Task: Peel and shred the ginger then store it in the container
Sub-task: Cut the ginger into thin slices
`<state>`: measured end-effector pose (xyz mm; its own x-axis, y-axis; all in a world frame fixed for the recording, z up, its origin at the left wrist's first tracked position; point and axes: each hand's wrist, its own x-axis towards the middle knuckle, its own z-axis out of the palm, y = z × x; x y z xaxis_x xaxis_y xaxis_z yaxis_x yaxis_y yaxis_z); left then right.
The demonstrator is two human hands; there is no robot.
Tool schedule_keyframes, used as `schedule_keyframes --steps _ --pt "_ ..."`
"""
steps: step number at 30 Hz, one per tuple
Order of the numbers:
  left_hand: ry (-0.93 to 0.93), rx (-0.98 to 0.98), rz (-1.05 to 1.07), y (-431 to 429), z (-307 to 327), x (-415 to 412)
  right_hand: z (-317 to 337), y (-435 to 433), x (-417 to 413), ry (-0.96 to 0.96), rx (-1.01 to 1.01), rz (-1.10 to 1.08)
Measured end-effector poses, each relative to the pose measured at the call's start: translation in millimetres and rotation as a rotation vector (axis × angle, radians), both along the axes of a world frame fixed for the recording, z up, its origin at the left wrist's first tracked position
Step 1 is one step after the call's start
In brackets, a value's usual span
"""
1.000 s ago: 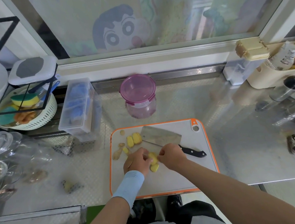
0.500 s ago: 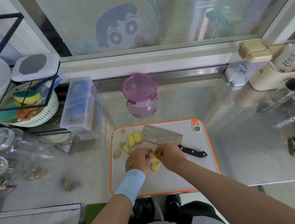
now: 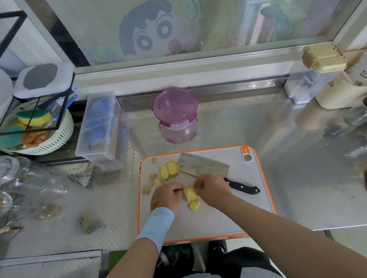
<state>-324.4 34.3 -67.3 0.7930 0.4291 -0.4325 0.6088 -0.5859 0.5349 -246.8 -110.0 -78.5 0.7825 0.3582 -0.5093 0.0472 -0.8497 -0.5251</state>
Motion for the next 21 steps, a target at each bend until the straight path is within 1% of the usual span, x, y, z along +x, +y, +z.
schedule_keyframes --steps 3,6,10,13,17,19,21 --pt "0.055 -0.003 -0.067 0.2 3.2 6.5 0.7 2.0 -0.8 -0.005 -0.007 -0.003" --pt "0.058 -0.008 -0.12 -1.5 5.2 6.6 3.1 3.6 -1.1 -0.021 -0.03 0.022" --pt "0.062 -0.03 -0.125 -5.4 5.9 0.7 5.7 6.9 0.2 -0.037 -0.072 0.097" --pt "0.125 0.019 -0.175 -12.6 10.2 1.2 6.3 6.8 1.0 -0.035 -0.099 0.12" --pt "0.135 0.115 -0.145 -18.3 10.9 3.6 7.9 4.9 1.9 -0.039 -0.113 0.147" --pt "0.15 0.064 -0.08 -19.7 10.1 3.5 9.3 4.7 2.6 -0.037 -0.125 0.15" --pt "0.155 -0.034 0.0 -18.3 7.7 1.5 10.8 4.1 3.6 -0.035 -0.127 0.137"
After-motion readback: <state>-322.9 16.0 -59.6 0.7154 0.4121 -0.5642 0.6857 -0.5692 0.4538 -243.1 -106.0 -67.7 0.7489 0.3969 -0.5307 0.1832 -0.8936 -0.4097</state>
